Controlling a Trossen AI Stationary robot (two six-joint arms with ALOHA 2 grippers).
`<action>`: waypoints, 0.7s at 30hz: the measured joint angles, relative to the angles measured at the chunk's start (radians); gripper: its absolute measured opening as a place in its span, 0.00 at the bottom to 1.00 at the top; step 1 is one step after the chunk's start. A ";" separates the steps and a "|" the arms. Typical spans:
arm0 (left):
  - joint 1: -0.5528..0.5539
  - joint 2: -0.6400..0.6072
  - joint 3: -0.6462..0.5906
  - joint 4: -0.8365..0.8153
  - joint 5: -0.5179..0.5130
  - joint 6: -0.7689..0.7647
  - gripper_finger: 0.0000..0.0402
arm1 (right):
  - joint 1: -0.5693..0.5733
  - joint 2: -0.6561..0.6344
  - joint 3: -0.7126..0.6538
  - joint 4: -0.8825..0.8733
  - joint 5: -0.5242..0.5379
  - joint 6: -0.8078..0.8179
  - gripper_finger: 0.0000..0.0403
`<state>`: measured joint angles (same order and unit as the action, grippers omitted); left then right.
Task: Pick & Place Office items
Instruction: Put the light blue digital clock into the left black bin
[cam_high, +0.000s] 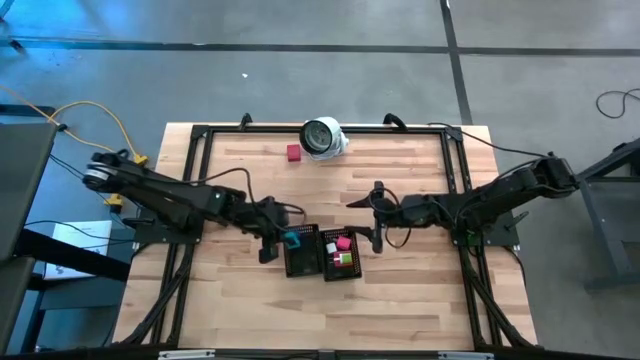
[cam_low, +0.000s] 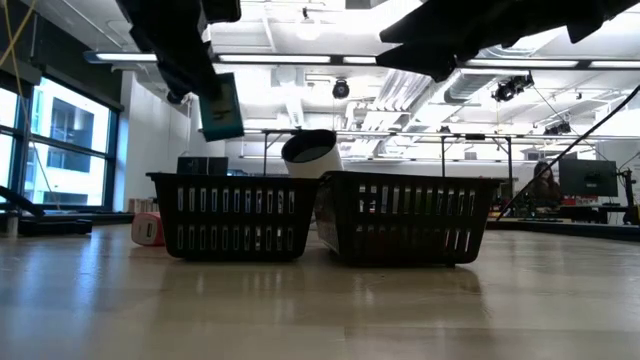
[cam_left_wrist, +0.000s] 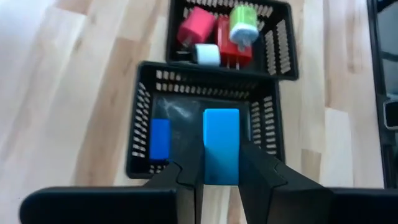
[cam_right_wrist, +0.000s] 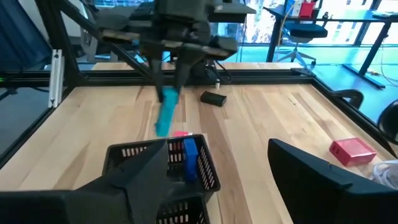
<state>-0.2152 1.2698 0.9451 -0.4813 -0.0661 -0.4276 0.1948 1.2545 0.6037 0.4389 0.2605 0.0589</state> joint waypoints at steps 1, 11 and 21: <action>-0.003 0.007 0.000 0.007 0.000 -0.003 0.15 | -0.001 0.000 0.000 0.000 0.000 0.001 0.65; -0.012 0.105 0.000 0.037 0.000 -0.037 0.15 | 0.000 0.000 0.000 -0.014 -0.001 0.008 0.65; -0.012 0.143 0.014 0.043 0.004 -0.037 0.15 | -0.001 0.029 0.002 -0.010 -0.001 0.021 0.65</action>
<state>-0.2268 1.4128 0.9592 -0.4380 -0.0617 -0.4644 0.1936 1.2838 0.6052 0.4286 0.2592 0.0797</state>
